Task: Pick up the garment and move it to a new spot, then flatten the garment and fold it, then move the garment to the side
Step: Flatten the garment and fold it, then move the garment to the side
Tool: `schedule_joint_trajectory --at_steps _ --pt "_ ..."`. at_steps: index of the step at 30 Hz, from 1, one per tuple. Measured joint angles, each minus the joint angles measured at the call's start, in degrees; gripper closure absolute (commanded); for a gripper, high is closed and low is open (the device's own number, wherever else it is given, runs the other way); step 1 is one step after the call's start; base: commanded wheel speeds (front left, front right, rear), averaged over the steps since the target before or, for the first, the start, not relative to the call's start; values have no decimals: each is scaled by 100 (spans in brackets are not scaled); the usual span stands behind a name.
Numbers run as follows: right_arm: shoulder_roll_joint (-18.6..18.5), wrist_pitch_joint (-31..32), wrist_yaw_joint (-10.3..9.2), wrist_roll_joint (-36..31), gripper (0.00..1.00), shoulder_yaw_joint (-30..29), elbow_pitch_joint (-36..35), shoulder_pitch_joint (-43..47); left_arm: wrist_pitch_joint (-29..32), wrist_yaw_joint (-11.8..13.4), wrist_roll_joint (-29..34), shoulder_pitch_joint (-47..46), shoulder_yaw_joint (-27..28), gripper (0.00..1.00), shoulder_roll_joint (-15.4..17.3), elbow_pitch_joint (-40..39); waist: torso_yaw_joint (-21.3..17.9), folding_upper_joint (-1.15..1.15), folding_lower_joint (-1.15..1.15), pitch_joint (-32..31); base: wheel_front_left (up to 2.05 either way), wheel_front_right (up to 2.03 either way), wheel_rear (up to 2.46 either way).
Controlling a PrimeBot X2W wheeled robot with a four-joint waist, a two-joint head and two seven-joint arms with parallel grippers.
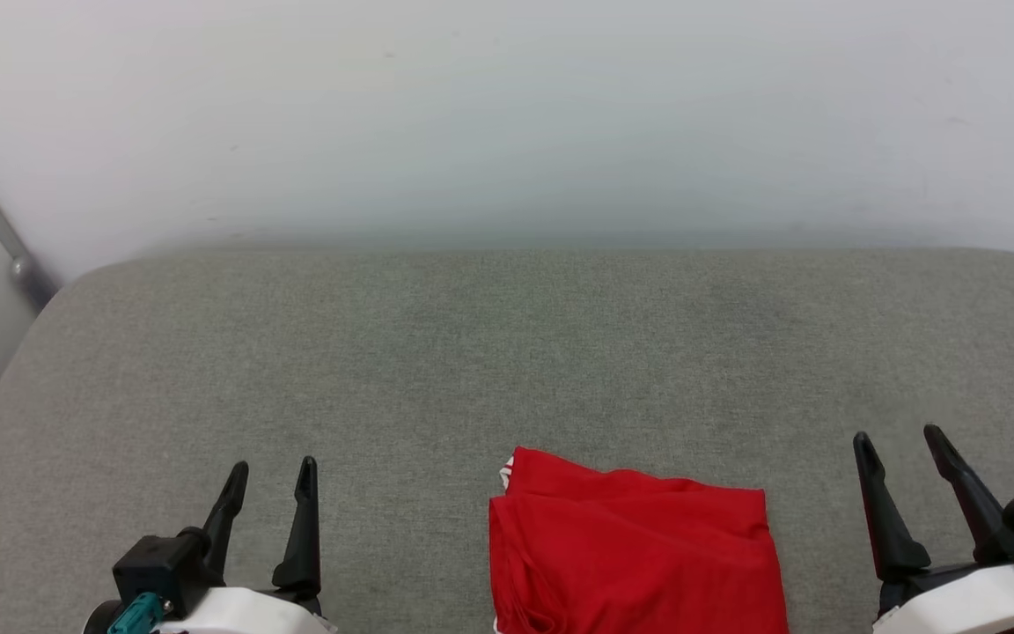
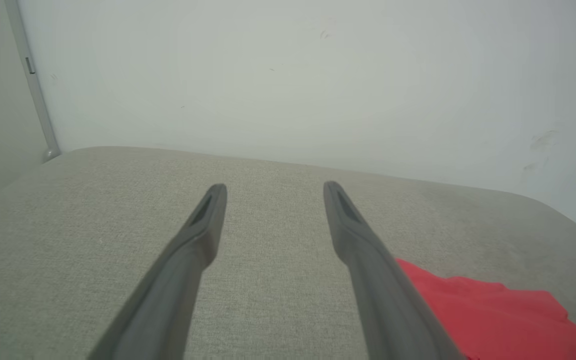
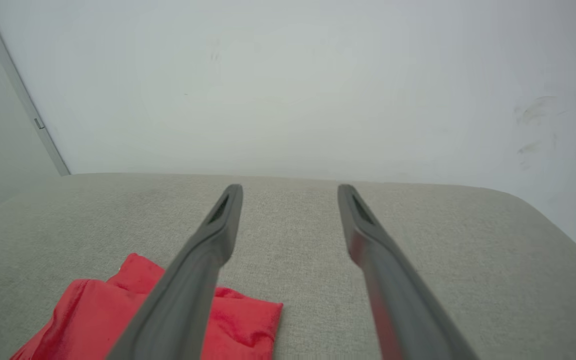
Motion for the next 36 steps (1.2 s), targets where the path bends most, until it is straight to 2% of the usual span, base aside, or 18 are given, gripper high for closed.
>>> schedule_joint_trajectory --at_steps 6,13,19,22,29,33,36 --pt "178 100 0 -96 0 13 -231 284 -5 32 -2 90 -8 0 -23 3 2 0 0 -85 0 0 0" --pt "219 235 0 -123 0 16 -320 322 -5 36 -44 93 13 0 -22 57 -31 0 0 -88 0 0 0" --pt "293 684 0 141 0 -267 -155 326 -5 56 -46 88 53 0 -16 65 -47 0 0 -54 0 0 0" --pt "309 1129 0 448 0 -642 180 318 -7 81 -32 80 73 0 -32 52 -32 0 0 -29 0 0 0" --pt "64 2330 0 1066 0 -1585 1082 -4 -13 33 58 -19 136 0 -113 -3 66 0 0 96 0 0 0" --pt "-86 3443 0 1513 0 -1915 1542 -248 -14 -5 107 -71 171 0 -159 -38 163 0 0 215 0 0 0" --pt "-41 4398 0 1963 0 -2159 1768 -443 -15 -33 148 -144 198 0 -200 -79 239 0 0 353 0 0 0"
